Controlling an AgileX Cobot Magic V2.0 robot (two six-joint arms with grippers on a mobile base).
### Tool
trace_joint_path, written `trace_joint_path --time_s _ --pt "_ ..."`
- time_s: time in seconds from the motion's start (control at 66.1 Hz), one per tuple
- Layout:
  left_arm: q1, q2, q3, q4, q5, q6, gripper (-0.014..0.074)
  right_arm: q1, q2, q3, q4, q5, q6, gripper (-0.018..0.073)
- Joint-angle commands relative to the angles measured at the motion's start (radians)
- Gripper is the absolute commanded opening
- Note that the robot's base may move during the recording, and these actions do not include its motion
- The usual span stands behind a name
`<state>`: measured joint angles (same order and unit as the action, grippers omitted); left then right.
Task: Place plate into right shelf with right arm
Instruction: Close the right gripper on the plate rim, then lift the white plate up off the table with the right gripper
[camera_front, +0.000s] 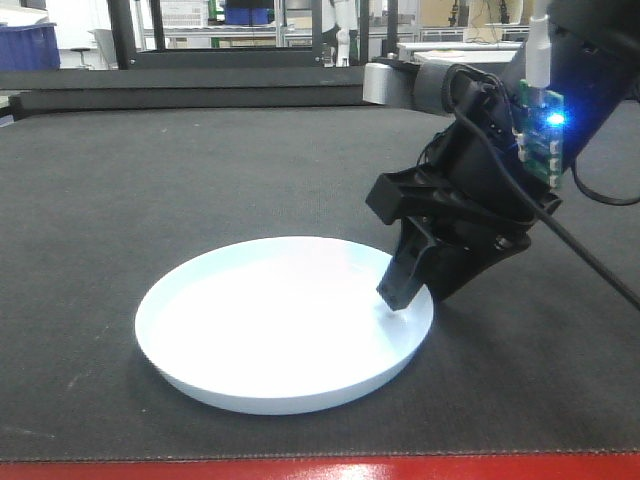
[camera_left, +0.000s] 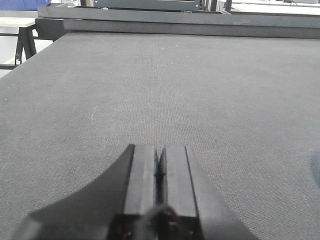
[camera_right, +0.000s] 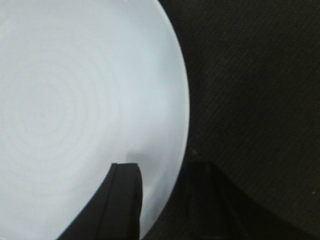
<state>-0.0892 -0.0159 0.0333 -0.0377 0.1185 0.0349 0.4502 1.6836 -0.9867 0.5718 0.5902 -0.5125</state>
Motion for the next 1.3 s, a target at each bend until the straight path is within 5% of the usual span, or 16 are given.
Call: trace_joint_path --time_s 0.0,0.121,0.257,0.635,1.286 --pt "-0.001 -0.005 0.008 -0.004 -0.086 -0.003 -0.0047 0.0 -0.025 -0.027 0.025 -0.027 -0.009 0.0348" --pt "-0.001 -0.005 0.008 -0.004 -0.086 -0.003 -0.0047 0.0 -0.025 -0.027 0.025 -0.034 -0.009 0.0278" --pt "-0.001 -0.005 0.008 -0.004 -0.086 -0.003 -0.0047 0.0 -0.025 -0.027 0.025 -0.034 -0.009 0.0033" --pt "-0.001 -0.005 0.008 -0.004 -0.086 -0.003 -0.0047 -0.005 -0.118 -0.109 0.025 -0.089 -0.009 0.0056" --pt "-0.001 -0.005 0.008 -0.004 -0.086 -0.003 -0.0047 -0.005 -0.863 -0.062 0.022 -0.257 -0.009 0.0056"
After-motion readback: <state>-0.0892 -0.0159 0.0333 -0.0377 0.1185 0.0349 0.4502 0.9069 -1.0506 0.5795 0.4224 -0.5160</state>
